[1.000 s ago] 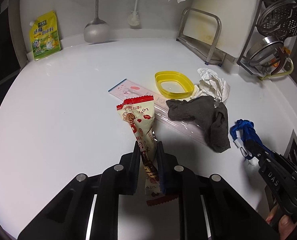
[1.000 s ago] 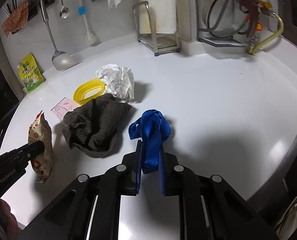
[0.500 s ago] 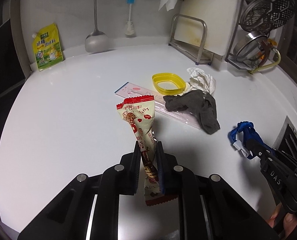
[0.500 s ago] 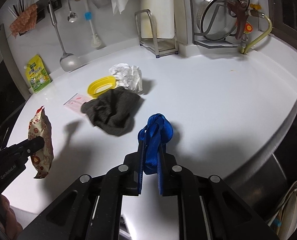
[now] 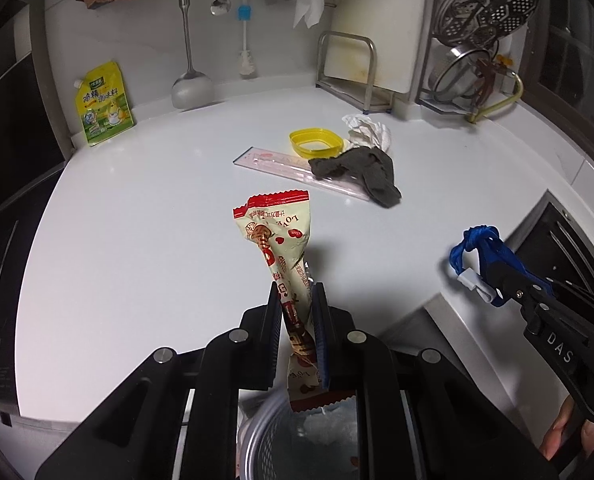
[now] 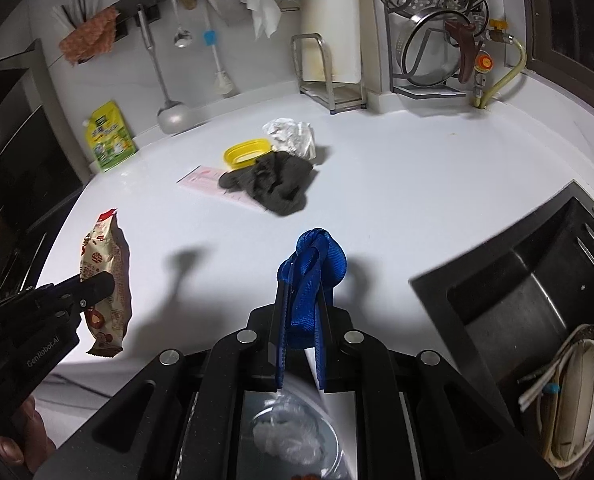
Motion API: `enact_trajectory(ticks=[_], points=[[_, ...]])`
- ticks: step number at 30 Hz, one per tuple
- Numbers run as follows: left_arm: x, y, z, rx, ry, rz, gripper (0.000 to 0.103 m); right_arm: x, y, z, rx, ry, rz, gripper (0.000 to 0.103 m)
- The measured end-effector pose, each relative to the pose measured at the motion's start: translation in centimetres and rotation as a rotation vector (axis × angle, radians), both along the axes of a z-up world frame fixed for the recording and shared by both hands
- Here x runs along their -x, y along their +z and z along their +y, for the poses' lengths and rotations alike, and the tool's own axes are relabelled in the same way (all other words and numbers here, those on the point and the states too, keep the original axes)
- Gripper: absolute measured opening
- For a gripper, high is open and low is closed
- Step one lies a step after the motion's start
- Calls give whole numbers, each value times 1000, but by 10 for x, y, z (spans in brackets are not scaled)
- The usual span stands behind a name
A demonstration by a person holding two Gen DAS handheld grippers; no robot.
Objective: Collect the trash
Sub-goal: 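Carry the snack wrapper and blue ribbon over the wastebasket with both tools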
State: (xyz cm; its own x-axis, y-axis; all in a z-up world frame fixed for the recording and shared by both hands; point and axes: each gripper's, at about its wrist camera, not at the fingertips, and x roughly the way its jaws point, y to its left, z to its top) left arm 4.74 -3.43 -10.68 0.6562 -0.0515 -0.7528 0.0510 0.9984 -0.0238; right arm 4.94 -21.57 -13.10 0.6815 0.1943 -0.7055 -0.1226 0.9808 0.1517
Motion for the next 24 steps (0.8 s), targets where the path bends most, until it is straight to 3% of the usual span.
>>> enact_trajectory(ticks=[13,24], points=[[79,6,-7,-5,-26,43,16,80,3,5,-33,40,58,11],[106,-17,-5,-15,-32,132,16,111,-12,2,-23,65,124,11]])
